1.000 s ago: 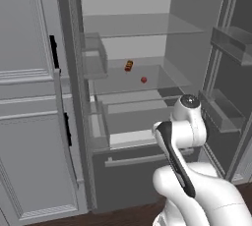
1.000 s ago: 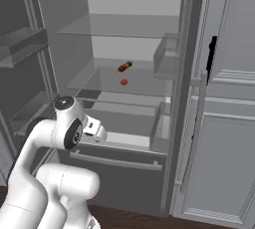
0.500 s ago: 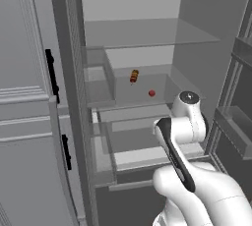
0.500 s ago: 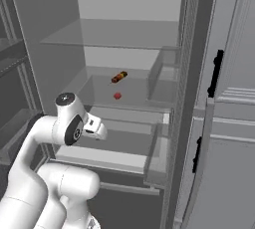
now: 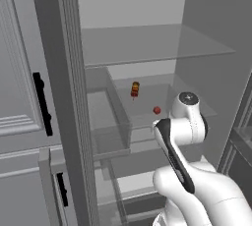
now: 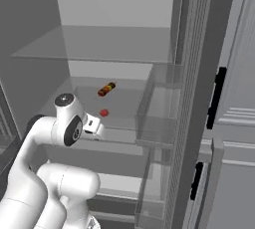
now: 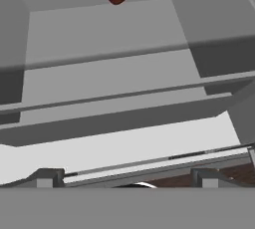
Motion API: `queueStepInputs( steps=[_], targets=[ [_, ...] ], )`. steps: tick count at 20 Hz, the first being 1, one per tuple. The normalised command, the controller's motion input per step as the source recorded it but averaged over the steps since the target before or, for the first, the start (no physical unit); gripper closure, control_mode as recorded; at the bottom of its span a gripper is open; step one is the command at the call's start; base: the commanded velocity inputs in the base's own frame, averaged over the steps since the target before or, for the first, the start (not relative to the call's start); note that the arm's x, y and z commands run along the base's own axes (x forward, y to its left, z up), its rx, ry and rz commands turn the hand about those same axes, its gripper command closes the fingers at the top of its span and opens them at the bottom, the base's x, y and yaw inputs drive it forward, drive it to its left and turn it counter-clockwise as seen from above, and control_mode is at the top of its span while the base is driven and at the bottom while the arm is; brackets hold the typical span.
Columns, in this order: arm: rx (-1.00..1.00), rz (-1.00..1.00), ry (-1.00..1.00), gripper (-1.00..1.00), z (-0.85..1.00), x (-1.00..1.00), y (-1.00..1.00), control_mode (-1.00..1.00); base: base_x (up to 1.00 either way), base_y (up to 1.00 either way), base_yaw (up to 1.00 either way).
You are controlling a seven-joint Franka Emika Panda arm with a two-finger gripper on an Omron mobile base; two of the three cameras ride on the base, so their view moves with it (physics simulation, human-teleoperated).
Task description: Take the strawberry from the fridge and place it on top of the pancake, located on the dining counter.
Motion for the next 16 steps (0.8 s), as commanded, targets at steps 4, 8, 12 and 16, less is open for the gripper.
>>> queueStepInputs(
  steps=[4, 8, 12, 16],
  targets=[
    [0.00, 0.00, 0.00, -1.00, 0.00, 0.00, 0.00, 1.00, 0.40, 0.00, -0.06],
    [0.00, -0.02, -0.03, -1.00, 0.07, 0.19, 0.00, -1.00, 0.14, 0.00, 0.00],
    [0.00, -0.05, 0.00, -1.00, 0.23, 0.72, 0.00, -1.00, 0.00, 0.00, 0.00],
    [0.00, -0.09, 0.00, -1.00, 0.19, 0.94, 0.13, -1.00, 0.00, 0.00, 0.00]
  ],
)
